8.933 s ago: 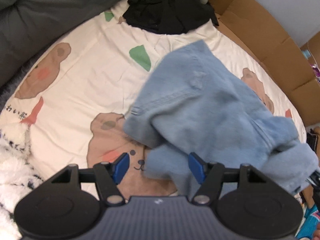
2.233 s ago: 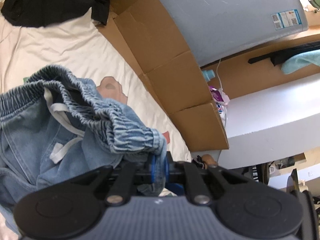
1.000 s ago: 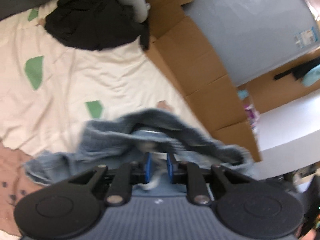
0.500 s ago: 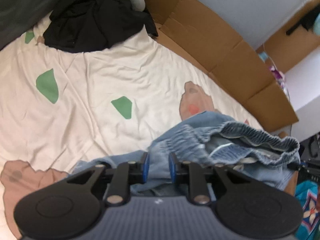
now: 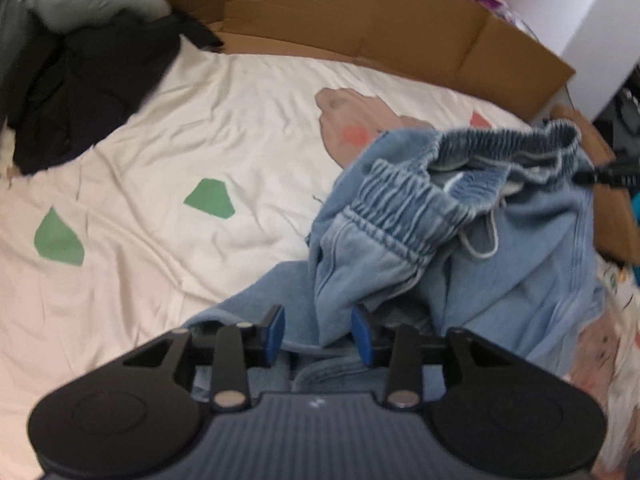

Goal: Fold clothes

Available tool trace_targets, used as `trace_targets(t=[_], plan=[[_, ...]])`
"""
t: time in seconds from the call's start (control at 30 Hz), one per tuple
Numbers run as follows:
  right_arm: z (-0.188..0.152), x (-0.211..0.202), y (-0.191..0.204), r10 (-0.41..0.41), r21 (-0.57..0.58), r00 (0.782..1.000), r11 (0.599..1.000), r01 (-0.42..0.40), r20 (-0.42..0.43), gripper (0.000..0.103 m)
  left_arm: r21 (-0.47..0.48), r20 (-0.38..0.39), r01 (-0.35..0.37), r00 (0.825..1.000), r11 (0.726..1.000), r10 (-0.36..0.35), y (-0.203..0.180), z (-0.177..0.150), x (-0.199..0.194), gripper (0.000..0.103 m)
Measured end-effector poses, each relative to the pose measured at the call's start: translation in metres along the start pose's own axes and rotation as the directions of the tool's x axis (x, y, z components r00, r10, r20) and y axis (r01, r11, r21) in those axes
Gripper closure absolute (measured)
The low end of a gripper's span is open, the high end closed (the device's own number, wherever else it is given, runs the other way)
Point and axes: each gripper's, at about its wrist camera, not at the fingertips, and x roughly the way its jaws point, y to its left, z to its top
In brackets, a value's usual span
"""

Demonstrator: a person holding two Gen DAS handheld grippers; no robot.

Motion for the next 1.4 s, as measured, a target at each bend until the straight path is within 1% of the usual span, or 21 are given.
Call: trace_targets(t=[0.27, 0.4, 0.47, 0.57, 0.6, 0.63, 0.7, 0.83, 1.07, 1.17, 1.27, 1.33, 1.4], plan=[[-0.001, 0.019, -0.006, -0.05, 0.02, 0.997, 0.998, 0.051, -0.063, 0.092, -0.013, 0.065, 0.056, 0.996, 0.998, -0.055, 0.007, 0.016, -0.004, 0.063], [-0.007, 0.028, -0.008, -0.042, 0.04, 0.996, 0.998, 0.045, -0.074, 0.092, 0.023, 0.063, 0.092, 0.994, 0.995, -0.094, 0.006, 0.029, -0.002, 0.063], [-0.008, 0.032, -0.011, -0.033, 0.052, 0.996, 0.998, 0.037, -0.079, 0.092, 0.043, 0.056, 0.127, 0.99, 0.991, -0.129, 0.004, 0.035, 0.0, 0.06], [-0.009, 0.034, -0.014, -0.02, 0.066, 0.996, 0.997, 0.026, -0.086, 0.092, 0.09, 0.043, 0.15, 0.987, 0.985, -0.154, -0.001, 0.043, 0.005, 0.055], [-0.009, 0.035, -0.014, -0.018, 0.067, 0.996, 0.997, 0.024, -0.088, 0.091, 0.107, 0.024, 0.152, 0.988, 0.983, -0.155, -0.003, 0.046, 0.009, 0.054], [-0.009, 0.035, -0.014, -0.016, 0.067, 0.996, 0.997, 0.022, -0.09, 0.091, 0.124, 0.002, 0.147, 0.989, 0.981, -0.149, -0.005, 0.047, 0.013, 0.051], [-0.009, 0.036, -0.014, -0.015, 0.065, 0.995, 0.998, 0.021, -0.094, 0.091, 0.159, -0.019, 0.133, 0.991, 0.978, -0.131, -0.008, 0.048, 0.022, 0.05], [-0.009, 0.04, -0.012, -0.018, 0.048, 0.994, 0.999, 0.023, -0.105, 0.091, 0.202, -0.048, 0.161, 0.987, 0.966, -0.155, -0.013, 0.046, 0.034, 0.05], [-0.016, 0.046, -0.014, -0.003, 0.05, 0.995, 0.999, 0.008, -0.097, 0.091, 0.333, -0.075, 0.187, 0.982, 0.924, -0.172, -0.029, 0.046, 0.044, 0.054], [-0.018, 0.045, -0.014, 0.004, 0.051, 0.997, 0.999, 0.0, -0.081, 0.091, 0.348, -0.085, 0.191, 0.981, 0.918, -0.172, -0.032, 0.047, 0.049, 0.054], [-0.02, 0.044, -0.014, 0.008, 0.054, 0.997, 0.999, -0.004, -0.071, 0.091, 0.337, -0.087, 0.192, 0.981, 0.922, -0.172, -0.033, 0.046, 0.054, 0.055], [-0.021, 0.043, -0.014, 0.01, 0.056, 0.998, 0.998, -0.006, -0.063, 0.091, 0.336, -0.082, 0.187, 0.982, 0.923, -0.169, -0.034, 0.045, 0.057, 0.055], [-0.021, 0.041, -0.014, 0.011, 0.059, 0.998, 0.998, -0.008, -0.056, 0.091, 0.357, -0.071, 0.176, 0.984, 0.917, -0.162, -0.038, 0.043, 0.057, 0.057]])
